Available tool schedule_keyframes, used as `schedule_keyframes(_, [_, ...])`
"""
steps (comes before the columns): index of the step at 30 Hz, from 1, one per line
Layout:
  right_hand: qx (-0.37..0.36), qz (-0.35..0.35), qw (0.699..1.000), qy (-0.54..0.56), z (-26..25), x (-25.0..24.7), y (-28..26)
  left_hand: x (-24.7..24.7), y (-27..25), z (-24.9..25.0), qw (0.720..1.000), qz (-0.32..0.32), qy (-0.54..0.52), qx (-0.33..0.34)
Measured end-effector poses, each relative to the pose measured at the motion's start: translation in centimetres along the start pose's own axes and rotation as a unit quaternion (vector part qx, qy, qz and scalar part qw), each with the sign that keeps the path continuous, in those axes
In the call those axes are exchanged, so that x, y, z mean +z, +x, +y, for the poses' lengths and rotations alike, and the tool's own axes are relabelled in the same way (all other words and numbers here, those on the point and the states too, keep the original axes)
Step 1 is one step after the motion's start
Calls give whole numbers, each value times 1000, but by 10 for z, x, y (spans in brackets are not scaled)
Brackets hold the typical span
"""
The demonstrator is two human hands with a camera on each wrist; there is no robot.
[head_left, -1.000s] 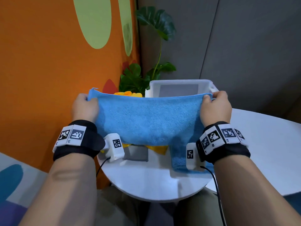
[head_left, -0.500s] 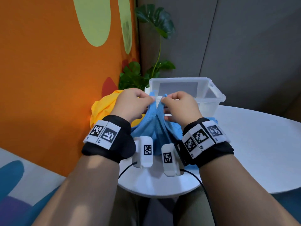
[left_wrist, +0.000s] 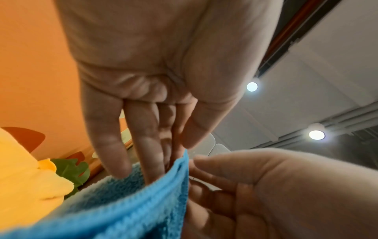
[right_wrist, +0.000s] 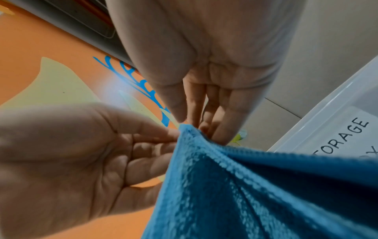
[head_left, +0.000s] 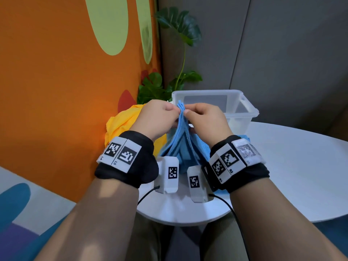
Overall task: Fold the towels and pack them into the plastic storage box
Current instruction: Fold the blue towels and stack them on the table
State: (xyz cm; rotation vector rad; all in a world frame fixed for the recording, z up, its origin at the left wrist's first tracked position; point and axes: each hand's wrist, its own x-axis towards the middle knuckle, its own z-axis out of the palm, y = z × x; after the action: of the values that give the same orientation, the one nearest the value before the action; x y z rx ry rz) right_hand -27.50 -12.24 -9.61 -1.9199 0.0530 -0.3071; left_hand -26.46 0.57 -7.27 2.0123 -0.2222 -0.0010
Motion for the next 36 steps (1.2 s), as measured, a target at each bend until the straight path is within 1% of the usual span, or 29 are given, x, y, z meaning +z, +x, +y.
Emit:
schedule_keyframes(3, [-46, 16, 995, -84, -1, -2, -3, -1, -3, 6, 997, -72, -27, -13])
schedule_keyframes(5, [-77, 17, 989, -128, -2, -4, -5, -5, -3, 6, 996, -91, -20, 0])
schedule_keyframes(7, [-98, 0, 985, -145, -2, -7, -4, -11, -1, 1, 998, -58, 10, 37])
schedule_keyframes(9, [-114, -15, 984, -136, -2, -11, -4, -16, 5, -9, 993, -8, 96, 73])
schedule_keyframes(10, [-121, -20, 984, -126, -3, -14, -4, -18, 8, -15, 987, 1, 143, 68])
schedule_keyframes(11, [-128, -27, 984, -118, -3, -17, -3, -19, 11, -20, 982, -8, 183, 51])
schedule_keyframes(13, [-139, -46, 983, -110, -4, -25, -3, -19, 13, -29, 968, -72, 238, 22])
schedule_keyframes(15, [-149, -52, 982, -103, -4, -33, -3, -16, 14, -37, 952, -131, 274, 25])
schedule_keyframes(17, [-153, -46, 983, -95, -4, -43, -5, -14, 16, -45, 948, -154, 277, 28])
schedule_keyframes(18, [-149, -39, 984, -93, -4, -47, -6, -12, 15, -48, 950, -154, 271, 15])
schedule_keyframes(20, [-136, -17, 986, -99, -2, -55, -8, -11, 17, -53, 953, -139, 268, -8])
schedule_keyframes(21, [-129, 3, 985, -116, 0, -58, -8, -11, 18, -54, 955, -122, 271, -7])
schedule_keyframes(23, [-114, 51, 978, -165, 5, -64, -9, -11, 21, -55, 961, -68, 268, 17])
schedule_keyframes(25, [-96, 84, 975, -182, 13, -68, -10, -10, 22, -53, 975, -3, 219, 48])
schedule_keyframes(27, [-71, 100, 978, -168, 22, -70, -11, -8, 24, -50, 987, 38, 139, 76])
schedule_keyframes(29, [-47, 102, 981, -158, 29, -69, -12, -4, 25, -46, 993, 54, 55, 91])
schedule_keyframes(31, [-38, 101, 983, -152, 34, -71, -13, 1, 25, -43, 993, 61, 1, 101])
schedule_keyframes(36, [-56, 138, 983, -110, 39, -76, -17, 11, 26, -39, 989, 74, -20, 128])
